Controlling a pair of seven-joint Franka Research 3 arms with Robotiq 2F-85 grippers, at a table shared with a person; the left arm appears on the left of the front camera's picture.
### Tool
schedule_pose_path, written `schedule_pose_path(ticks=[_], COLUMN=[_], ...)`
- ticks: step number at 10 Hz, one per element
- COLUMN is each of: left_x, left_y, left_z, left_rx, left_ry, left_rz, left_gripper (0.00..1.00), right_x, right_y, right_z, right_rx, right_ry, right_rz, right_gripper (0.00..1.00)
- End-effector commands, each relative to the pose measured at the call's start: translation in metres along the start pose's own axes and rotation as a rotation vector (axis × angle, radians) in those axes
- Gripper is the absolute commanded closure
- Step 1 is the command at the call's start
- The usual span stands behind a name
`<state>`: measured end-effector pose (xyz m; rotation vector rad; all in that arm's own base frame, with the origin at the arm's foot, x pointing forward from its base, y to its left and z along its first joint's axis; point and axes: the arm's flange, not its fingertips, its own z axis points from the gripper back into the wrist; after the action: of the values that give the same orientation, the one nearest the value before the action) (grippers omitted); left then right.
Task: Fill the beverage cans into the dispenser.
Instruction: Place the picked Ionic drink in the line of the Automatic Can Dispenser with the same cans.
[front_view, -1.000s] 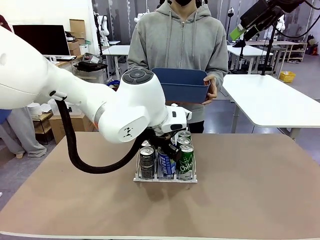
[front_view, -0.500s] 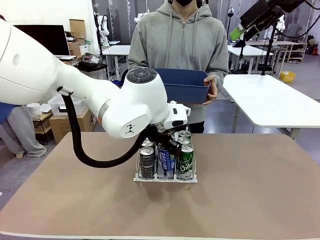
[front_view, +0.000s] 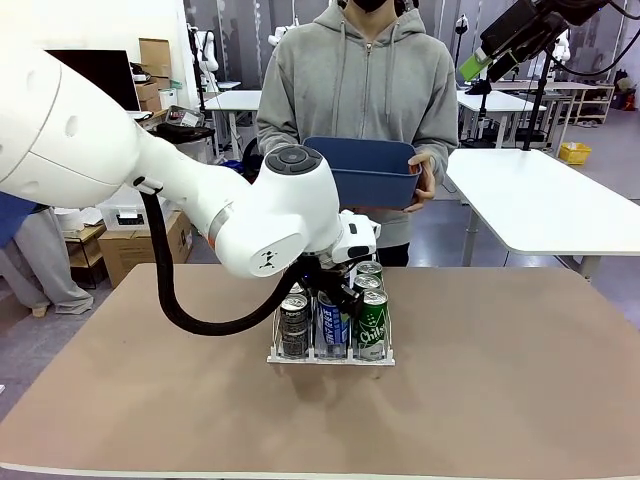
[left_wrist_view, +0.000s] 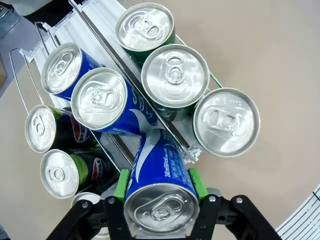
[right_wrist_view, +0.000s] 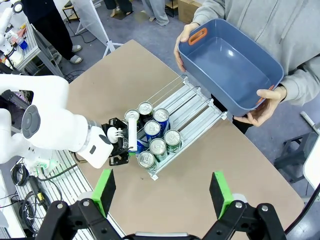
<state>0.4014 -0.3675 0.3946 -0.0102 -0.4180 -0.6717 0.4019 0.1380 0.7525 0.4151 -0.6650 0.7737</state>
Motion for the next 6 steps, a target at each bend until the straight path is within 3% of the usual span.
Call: schedule_pose_path(ticks=[1, 4, 6], left_x=[0.0117, 0.0101, 0.0043], left_y=[0.0069, 0.0088, 0.0058], left_z=[-0.0103, -0.018, -0.0137], left_rx=[0.021, -0.034, -0.01], left_ry=[0.032, 0.098, 0.08], left_rz=[0.022, 0.071, 0.041], left_gripper=[0.43, 0.43, 0.43], right_x=[-0.0014, -0.0014, -0.0014], right_y=[0.0005, 0.0005, 0.0005], right_z=[-0.0011, -0.0011, -0.0011], right_rx=[0.004, 0.004, 0.004], right_ry=[0.0, 0.0, 0.0], right_rz=[0.001, 0.001, 0.001], right_gripper=[0.0, 0.0, 0.0])
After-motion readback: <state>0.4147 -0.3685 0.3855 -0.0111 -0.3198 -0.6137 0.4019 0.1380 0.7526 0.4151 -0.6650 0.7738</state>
